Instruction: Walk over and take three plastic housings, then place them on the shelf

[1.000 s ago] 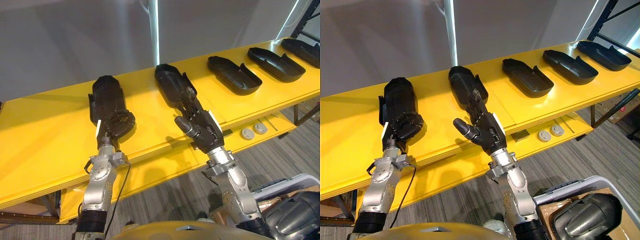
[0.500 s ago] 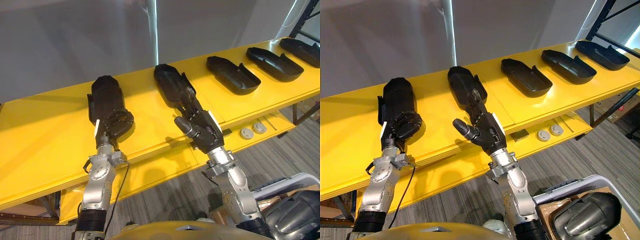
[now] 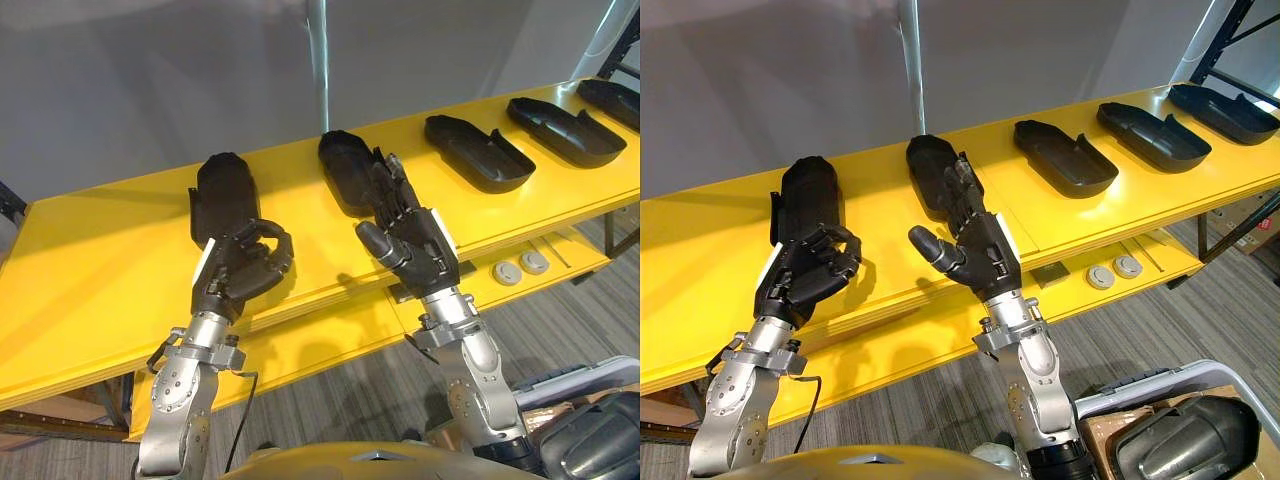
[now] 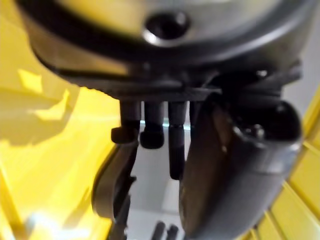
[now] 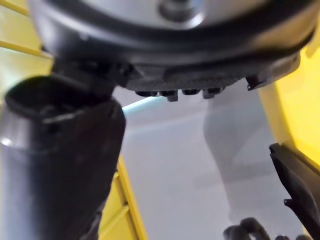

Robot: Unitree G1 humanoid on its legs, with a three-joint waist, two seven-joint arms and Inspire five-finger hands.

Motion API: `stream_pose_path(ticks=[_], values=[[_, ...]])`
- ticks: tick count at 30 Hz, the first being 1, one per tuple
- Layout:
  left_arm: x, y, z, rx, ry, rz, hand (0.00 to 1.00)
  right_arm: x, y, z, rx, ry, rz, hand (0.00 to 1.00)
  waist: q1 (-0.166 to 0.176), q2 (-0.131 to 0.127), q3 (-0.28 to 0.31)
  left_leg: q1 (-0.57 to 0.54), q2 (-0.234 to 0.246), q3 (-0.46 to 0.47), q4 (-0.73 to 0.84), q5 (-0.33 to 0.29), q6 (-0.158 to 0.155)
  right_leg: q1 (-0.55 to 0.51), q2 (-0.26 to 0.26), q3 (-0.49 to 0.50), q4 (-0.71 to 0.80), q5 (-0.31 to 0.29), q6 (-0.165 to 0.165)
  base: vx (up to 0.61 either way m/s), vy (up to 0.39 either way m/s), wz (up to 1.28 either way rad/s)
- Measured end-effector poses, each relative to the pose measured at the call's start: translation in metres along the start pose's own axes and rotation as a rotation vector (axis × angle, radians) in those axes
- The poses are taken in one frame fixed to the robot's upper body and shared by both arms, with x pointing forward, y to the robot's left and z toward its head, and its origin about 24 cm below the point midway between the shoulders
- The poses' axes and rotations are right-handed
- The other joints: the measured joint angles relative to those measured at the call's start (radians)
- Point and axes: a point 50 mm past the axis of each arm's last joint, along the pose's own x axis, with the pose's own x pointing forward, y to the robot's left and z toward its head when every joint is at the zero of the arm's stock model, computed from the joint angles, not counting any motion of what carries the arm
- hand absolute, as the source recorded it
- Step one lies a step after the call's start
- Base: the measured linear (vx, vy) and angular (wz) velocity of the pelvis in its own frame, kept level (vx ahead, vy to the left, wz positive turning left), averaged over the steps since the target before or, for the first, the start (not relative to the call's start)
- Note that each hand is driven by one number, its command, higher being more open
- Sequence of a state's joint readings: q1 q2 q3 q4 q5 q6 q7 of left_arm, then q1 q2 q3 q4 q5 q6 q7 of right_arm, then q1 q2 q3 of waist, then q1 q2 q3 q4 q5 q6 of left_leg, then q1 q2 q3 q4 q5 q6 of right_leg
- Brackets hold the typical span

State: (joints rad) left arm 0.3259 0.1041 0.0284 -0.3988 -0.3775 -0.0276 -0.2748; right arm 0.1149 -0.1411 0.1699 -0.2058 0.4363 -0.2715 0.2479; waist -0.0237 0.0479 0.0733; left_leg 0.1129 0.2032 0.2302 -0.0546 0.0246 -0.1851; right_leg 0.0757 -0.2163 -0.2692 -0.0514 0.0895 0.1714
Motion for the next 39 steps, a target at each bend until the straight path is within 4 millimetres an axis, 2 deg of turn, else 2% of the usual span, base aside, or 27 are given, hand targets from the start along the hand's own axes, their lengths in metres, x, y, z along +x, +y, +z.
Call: stream_pose_path(ticks=[3, 4, 7, 11, 16, 18, 21, 23, 26, 28, 29, 30, 32, 33, 34, 35, 36, 37, 39], values=[[0.002, -0.01, 0.024, 0.021, -0.143, -0.049, 1.0, 0.0, -0.003, 0.001, -0.006, -0.011, -0.05, 1.0, -0.004, 0.001, 0.0, 0.001, 0.0, 0.002, 0.0, 0.0, 0.0, -0.001, 0.0, 0.002, 0.0, 0.001, 0.001, 0.01, 0.005, -0.01], [0.002, -0.012, 0.036, 0.037, -0.217, -0.043, 1.0, 0.0, -0.004, 0.002, -0.007, -0.018, -0.071, 1.0, -0.006, 0.003, -0.002, 0.001, 0.0, 0.006, 0.0, 0.0, -0.001, -0.004, 0.0, 0.005, 0.0, 0.001, 0.001, 0.02, 0.015, -0.06], [0.005, -0.014, 0.055, 0.053, -0.355, -0.006, 1.0, -0.001, -0.009, 0.004, -0.023, -0.029, -0.117, 1.0, -0.006, 0.006, -0.002, 0.002, 0.0, 0.014, -0.001, -0.003, -0.003, -0.008, 0.002, 0.011, -0.001, 0.001, 0.002, 0.01, 0.01, -0.06], [0.006, -0.012, 0.059, 0.06, -0.396, 0.055, 1.0, 0.001, -0.012, 0.006, -0.094, -0.033, -0.161, 1.0, -0.008, 0.005, -0.002, 0.004, 0.003, 0.046, -0.003, -0.006, -0.005, -0.033, 0.006, 0.044, -0.001, 0.005, 0.001, 0.0, 0.008, -0.24], [0.006, -0.017, 0.061, 0.028, -0.448, 0.069, 1.0, -0.008, -0.023, 0.017, -0.208, -0.063, -0.328, 1.0, -0.017, 0.002, -0.002, 0.039, 0.021, 0.159, 0.002, -0.031, -0.02, -0.081, 0.037, 0.154, -0.001, 0.017, -0.006, 0.0, 0.001, -0.61], [0.007, -0.022, 0.062, 0.0, -0.474, 0.053, 1.0, -0.016, -0.03, 0.028, -0.266, -0.098, -0.412, 1.0, -0.04, 0.0, -0.002, 0.04, 0.029, 0.206, 0.021, -0.048, -0.027, -0.109, 0.051, 0.199, -0.001, 0.026, -0.01, 0.03, -0.006, -0.79], [0.021, -0.031, 0.058, -0.045, -0.484, 0.035, 1.0, -0.034, -0.05, 0.045, -0.343, -0.13, -0.56, 1.0, -0.079, 0.001, 0.001, 0.074, 0.043, 0.317, 0.053, -0.087, -0.042, -0.145, 0.082, 0.306, -0.002, 0.04, -0.012, 0.04, 0.008, -1.08], [0.032, -0.035, 0.052, -0.075, -0.464, 0.05, 1.0, -0.055, -0.065, 0.052, -0.404, -0.117, -0.677, 1.0, -0.126, 0.008, 0.009, 0.124, 0.056, 0.415, 0.08, -0.124, -0.055, -0.154, 0.115, 0.393, -0.004, 0.046, -0.012, 0.02, 0.024, -1.17], [0.039, -0.036, 0.049, -0.089, -0.456, 0.084, 1.0, -0.078, -0.072, 0.063, -0.45, -0.117, -0.746, 1.0, -0.181, 0.015, 0.027, 0.153, 0.059, 0.492, 0.102, -0.149, -0.06, -0.17, 0.134, 0.46, -0.005, 0.054, -0.011, -0.01, 0.033, -0.86], [0.045, -0.036, 0.05, -0.104, -0.464, 0.125, 1.0, -0.099, -0.073, 0.071, -0.394, -0.166, -0.82, 1.0, -0.225, 0.019, 0.042, 0.168, 0.058, 0.525, 0.113, -0.158, -0.057, -0.181, 0.149, 0.498, -0.005, 0.059, -0.01, -0.05, 0.013, -0.54], [0.046, -0.036, 0.051, -0.107, -0.469, 0.136, 1.0, -0.102, -0.073, 0.071, -0.368, -0.183, -0.828, 1.0, -0.231, 0.019, 0.045, 0.172, 0.058, 0.531, 0.115, -0.159, -0.055, -0.183, 0.152, 0.506, -0.005, 0.06, -0.01, -0.07, -0.002, -0.48], [0.048, -0.036, 0.053, -0.115, -0.482, 0.156, 1.0, -0.106, -0.071, 0.072, -0.33, -0.212, -0.835, 1.0, -0.234, 0.021, 0.048, 0.173, 0.056, 0.516, 0.129, -0.168, -0.037, -0.186, 0.157, 0.527, -0.004, 0.063, -0.011, -0.07, -0.012, -0.53], [0.048, -0.033, 0.056, -0.102, -0.509, 0.202, 1.0, -0.102, -0.064, 0.071, -0.31, -0.229, -0.778, 1.0, -0.224, 0.025, 0.055, 0.167, 0.049, 0.411, 0.178, -0.197, 0.032, -0.191, 0.166, 0.58, -0.001, 0.068, -0.013, -0.09, -0.013, -0.69], [0.045, -0.028, 0.059, -0.098, -0.523, 0.244, 1.0, -0.092, -0.058, 0.067, -0.281, -0.232, -0.702, 1.0, -0.214, 0.019, 0.068, 0.146, 0.042, 0.298, 0.247, -0.254, 0.123, -0.194, 0.17, 0.617, 0.003, 0.058, -0.031, -0.14, 0.031, -1.18], [0.042, -0.024, 0.065, -0.084, -0.548, 0.284, 1.0, -0.078, -0.051, 0.064, -0.251, -0.248, -0.612, 1.0, -0.175, 0.019, 0.08, 0.108, -0.011, 0.131, 0.3, -0.34, 0.18, -0.226, 0.181, 0.675, 0.016, 0.061, -0.033, -0.19, 0.068, -1.33], [0.04, -0.024, 0.068, -0.067, -0.562, 0.298, 1.0, -0.07, -0.048, 0.064, -0.239, -0.26, -0.565, 1.0, -0.158, 0.03, 0.082, 0.084, -0.036, 0.065, 0.317, -0.365, 0.18, -0.244, 0.189, 0.694, 0.019, 0.064, -0.037, -0.25, 0.135, -1.43], [0.035, -0.025, 0.072, -0.062, -0.583, 0.306, 1.0, -0.053, -0.04, 0.063, -0.22, -0.281, -0.468, 1.0, -0.137, 0.056, 0.085, 0.057, -0.046, -0.001, 0.336, -0.421, 0.183, -0.276, 0.205, 0.708, 0.018, 0.073, -0.046, -0.24, 0.151, -0.91], [0.033, -0.026, 0.075, -0.054, -0.594, 0.29, 1.0, -0.041, -0.033, 0.064, -0.211, -0.3, -0.402, 1.0, -0.128, 0.066, 0.099, 0.042, -0.06, -0.028, 0.336, -0.452, 0.157, -0.292, 0.199, 0.711, 0.012, 0.074, -0.043, -0.23, 0.175, -0.62], [0.032, -0.027, 0.073, -0.037, -0.585, 0.263, 1.0, -0.033, -0.03, 0.06, -0.182, -0.297, -0.391, 1.0, -0.108, 0.053, 0.109, 0.032, -0.08, -0.027, 0.349, -0.445, 0.145, -0.297, 0.176, 0.711, 0.012, 0.071, -0.039, -0.14, 0.114, -0.06]])
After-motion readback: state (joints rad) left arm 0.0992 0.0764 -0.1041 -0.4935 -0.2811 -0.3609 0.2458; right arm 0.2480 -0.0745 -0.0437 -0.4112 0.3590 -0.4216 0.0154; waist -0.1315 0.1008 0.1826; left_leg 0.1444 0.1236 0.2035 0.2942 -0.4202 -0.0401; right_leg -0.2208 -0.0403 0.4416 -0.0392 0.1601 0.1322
